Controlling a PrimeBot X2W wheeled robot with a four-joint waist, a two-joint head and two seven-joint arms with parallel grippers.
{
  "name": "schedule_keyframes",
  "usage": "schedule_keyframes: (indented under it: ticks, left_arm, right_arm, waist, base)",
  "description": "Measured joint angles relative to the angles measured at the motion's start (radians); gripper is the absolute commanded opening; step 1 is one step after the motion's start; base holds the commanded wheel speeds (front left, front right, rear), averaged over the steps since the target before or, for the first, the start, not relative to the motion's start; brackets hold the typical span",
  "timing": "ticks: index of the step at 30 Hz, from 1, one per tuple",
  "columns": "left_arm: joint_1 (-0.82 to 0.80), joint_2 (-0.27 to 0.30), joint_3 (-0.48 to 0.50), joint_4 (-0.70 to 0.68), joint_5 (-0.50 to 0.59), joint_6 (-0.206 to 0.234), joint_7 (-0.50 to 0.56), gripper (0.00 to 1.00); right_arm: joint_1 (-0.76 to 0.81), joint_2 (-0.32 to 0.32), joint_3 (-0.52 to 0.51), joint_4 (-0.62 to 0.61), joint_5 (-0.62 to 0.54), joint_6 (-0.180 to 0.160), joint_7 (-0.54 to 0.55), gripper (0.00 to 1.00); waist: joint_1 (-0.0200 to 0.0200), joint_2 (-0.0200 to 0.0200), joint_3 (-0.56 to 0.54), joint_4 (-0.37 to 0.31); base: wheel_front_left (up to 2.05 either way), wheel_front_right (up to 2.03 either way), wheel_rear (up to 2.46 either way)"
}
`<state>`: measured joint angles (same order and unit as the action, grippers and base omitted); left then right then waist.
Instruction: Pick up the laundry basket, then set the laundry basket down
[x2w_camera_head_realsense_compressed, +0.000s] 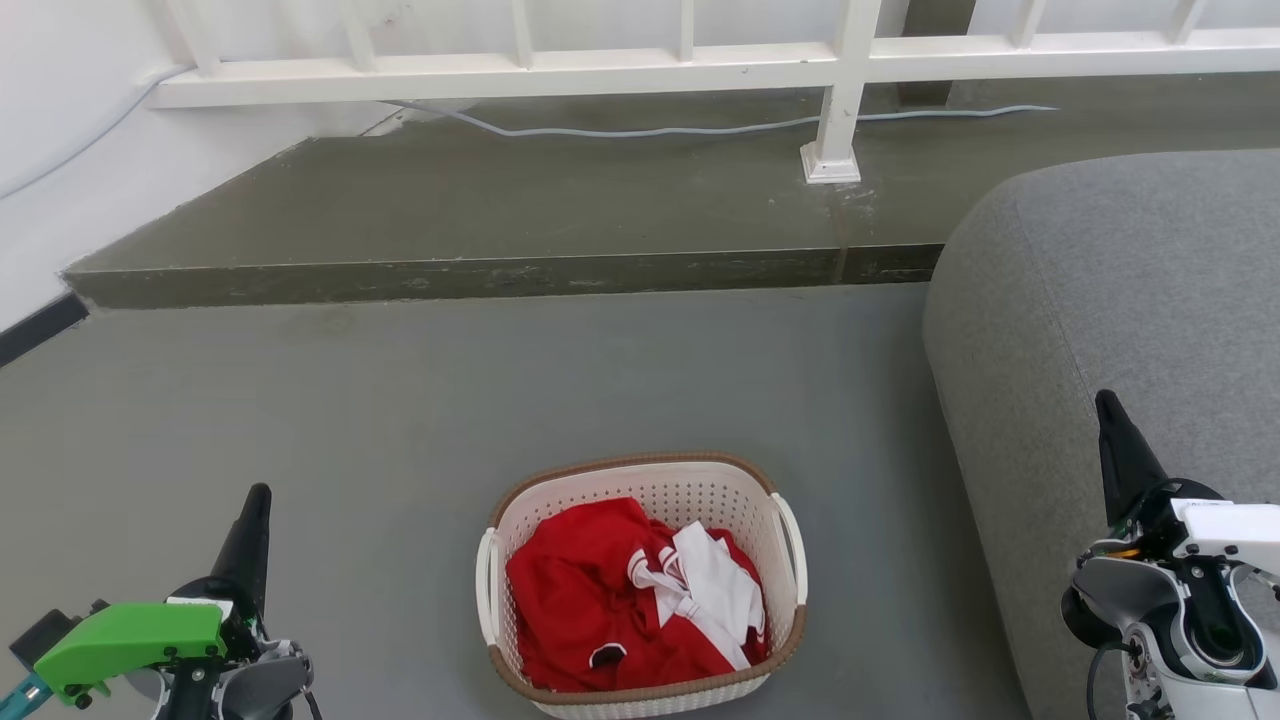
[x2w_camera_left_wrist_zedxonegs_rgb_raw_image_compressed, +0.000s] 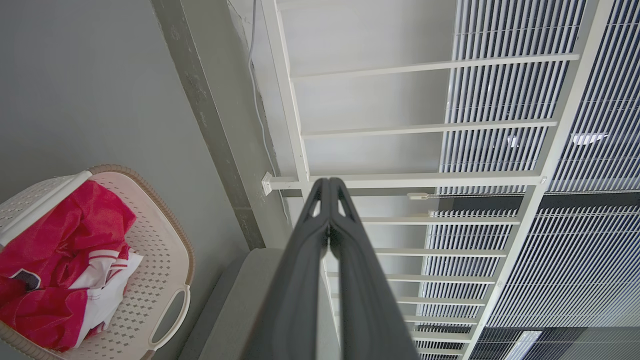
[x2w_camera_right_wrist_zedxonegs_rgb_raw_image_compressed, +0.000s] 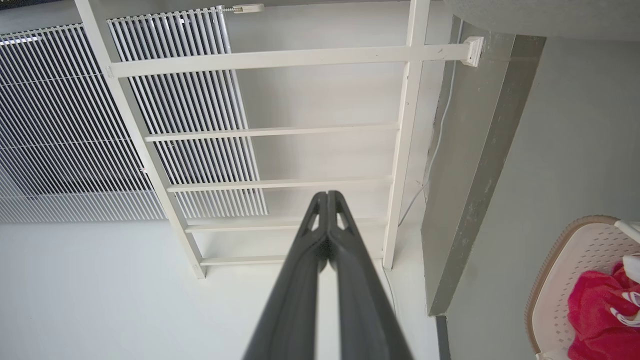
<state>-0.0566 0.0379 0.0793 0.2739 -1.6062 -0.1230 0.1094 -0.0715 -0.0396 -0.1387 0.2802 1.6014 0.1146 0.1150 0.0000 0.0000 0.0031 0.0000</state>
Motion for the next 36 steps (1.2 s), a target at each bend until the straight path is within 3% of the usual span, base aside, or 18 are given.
schedule_keyframes:
  ticks: [36]
  left_arm:
    - [0.000,0.000,0.000,0.000,0.000,0.000,0.000,0.00]
  right_arm:
    - [0.000,0.000,0.000,0.000,0.000,0.000,0.000,0.00]
  waist:
    - [0.0000,0.0000,0.000,0.000]
  base:
    - [0.00,0.00,0.00]
